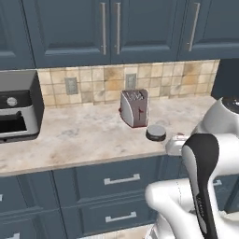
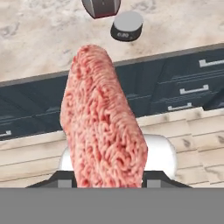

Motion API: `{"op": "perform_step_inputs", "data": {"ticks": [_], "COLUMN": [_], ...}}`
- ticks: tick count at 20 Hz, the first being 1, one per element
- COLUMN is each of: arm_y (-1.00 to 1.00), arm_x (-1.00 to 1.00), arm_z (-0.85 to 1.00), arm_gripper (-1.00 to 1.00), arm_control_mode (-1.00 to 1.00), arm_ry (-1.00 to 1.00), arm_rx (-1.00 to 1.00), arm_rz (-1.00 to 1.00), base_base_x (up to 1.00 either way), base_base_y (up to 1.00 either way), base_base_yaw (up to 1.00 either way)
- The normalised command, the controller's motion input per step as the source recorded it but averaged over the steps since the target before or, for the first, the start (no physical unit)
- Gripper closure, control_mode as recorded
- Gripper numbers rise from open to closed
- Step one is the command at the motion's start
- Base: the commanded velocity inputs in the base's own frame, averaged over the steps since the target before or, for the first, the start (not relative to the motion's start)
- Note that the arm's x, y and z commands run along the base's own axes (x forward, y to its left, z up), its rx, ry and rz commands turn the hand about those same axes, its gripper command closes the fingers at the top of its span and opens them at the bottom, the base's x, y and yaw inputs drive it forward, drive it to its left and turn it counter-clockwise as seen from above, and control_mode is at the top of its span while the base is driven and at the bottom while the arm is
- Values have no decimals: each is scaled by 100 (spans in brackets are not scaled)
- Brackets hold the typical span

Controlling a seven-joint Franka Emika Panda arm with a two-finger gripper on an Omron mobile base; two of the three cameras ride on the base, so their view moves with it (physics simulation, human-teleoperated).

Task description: Take the steak from the fridge and place it on the digital scale on the counter by the fridge. Wait a few seconds for a reading, then move it to the plate on the dining counter.

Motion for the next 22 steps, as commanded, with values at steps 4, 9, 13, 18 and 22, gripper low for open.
{"op": "perform_step_inputs", "data": {"ticks": [4,9,13,18,22], "arm_y": [0,0,0,0,0], "arm_x": [0,0,0,0,0], "arm_z": [0,0,0,0,0], "arm_gripper": [100,100,100,100,100], "arm_control_mode": [100,100,100,100,100], "arm_ry": [0,0,0,0,0], "arm_rx": [0,0,0,0,0], "arm_rz": [0,0,0,0,0], "base_base_x": [-42,10,12,0,1], "base_base_y": [39,43,22,20,15], "base_base_yaw": [30,69,94,99,99]}}
